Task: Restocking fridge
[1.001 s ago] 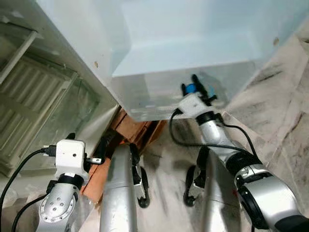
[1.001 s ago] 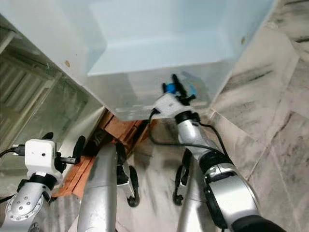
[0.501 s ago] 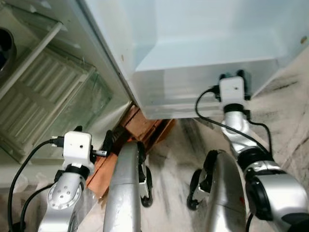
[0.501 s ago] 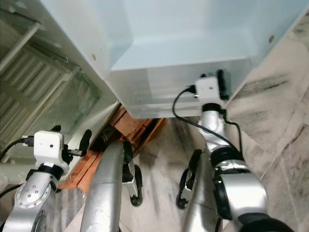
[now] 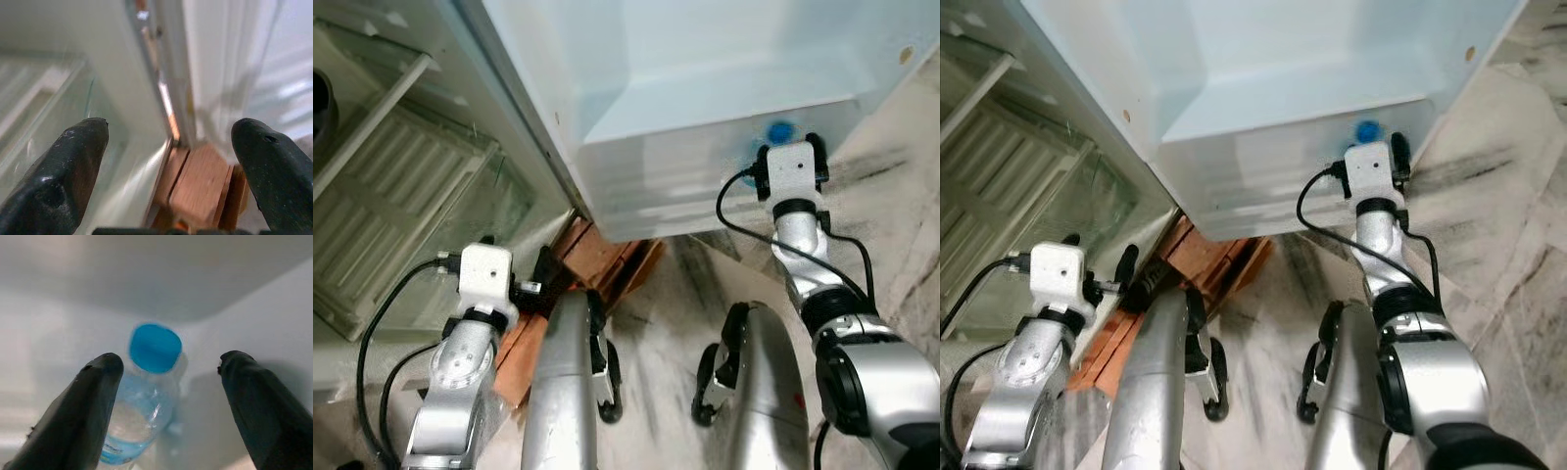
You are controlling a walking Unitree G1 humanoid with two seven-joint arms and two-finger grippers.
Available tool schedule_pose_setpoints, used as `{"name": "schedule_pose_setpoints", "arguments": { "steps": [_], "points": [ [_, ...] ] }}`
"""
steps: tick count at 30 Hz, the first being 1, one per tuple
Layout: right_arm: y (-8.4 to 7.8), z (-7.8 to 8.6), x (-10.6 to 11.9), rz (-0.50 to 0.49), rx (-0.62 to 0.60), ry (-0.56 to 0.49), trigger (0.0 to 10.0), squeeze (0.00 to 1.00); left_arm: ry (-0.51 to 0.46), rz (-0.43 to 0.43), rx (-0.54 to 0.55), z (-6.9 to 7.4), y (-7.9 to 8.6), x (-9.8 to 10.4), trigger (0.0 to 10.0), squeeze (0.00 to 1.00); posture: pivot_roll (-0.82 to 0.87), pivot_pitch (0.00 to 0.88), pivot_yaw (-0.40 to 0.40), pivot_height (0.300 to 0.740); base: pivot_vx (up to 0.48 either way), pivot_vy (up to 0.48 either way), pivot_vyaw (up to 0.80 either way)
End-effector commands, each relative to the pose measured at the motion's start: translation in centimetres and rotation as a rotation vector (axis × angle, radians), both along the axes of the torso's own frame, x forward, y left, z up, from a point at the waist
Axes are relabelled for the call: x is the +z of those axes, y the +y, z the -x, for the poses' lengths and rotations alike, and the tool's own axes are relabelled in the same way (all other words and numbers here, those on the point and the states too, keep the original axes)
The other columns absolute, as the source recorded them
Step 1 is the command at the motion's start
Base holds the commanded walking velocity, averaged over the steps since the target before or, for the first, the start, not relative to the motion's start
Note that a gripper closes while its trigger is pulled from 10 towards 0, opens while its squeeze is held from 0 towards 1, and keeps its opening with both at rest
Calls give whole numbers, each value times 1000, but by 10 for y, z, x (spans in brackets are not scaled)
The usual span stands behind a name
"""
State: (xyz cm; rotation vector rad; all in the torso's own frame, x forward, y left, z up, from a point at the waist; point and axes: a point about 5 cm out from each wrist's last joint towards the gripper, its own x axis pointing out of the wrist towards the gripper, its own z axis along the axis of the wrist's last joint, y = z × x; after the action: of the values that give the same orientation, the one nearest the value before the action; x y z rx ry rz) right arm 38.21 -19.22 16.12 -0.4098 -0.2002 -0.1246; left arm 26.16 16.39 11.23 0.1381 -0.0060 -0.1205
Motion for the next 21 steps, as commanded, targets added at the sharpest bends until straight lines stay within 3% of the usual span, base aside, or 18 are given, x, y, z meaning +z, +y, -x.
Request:
{"name": "schedule_pose_setpoints", "arguments": {
  "steps": [1,6,9,10,11,12,13,15,21],
  "points": [
    [6,0,0,-8,33,0,10000,1000,32,-21,39,4,12,-10,10000,0,137,184,119,572,0,0,0],
    [18,8,3,-2,139,-56,10000,1000,23,-13,45,-1,11,-13,10000,0,106,144,110,572,0,0,0],
    [34,29,-9,-47,262,-76,10000,1000,24,-4,52,0,9,-20,10000,0,84,108,99,572,0,0,0],
    [37,35,-13,-56,288,-77,10000,902,26,-1,54,0,8,-23,10000,0,77,88,93,572,0,0,0],
    [37,35,-13,-56,288,-77,10000,902,26,-1,54,0,8,-23,10000,0,77,88,93,572,0,0,0],
    [41,43,-19,-76,299,-70,10000,0,28,1,57,0,8,-24,10000,0,75,82,90,572,0,0,0],
    [50,63,-34,-124,329,-37,10000,0,30,5,69,2,9,-28,10000,0,66,56,86,572,0,0,0],
    [58,87,-52,-210,337,-7,10000,0,30,8,85,3,11,-31,10000,0,52,16,84,576,0,0,0],
    [47,97,-64,-255,205,11,10000,0,5,5,98,-2,12,-30,10000,0,41,0,84,606,0,0,0]
  ]
}}
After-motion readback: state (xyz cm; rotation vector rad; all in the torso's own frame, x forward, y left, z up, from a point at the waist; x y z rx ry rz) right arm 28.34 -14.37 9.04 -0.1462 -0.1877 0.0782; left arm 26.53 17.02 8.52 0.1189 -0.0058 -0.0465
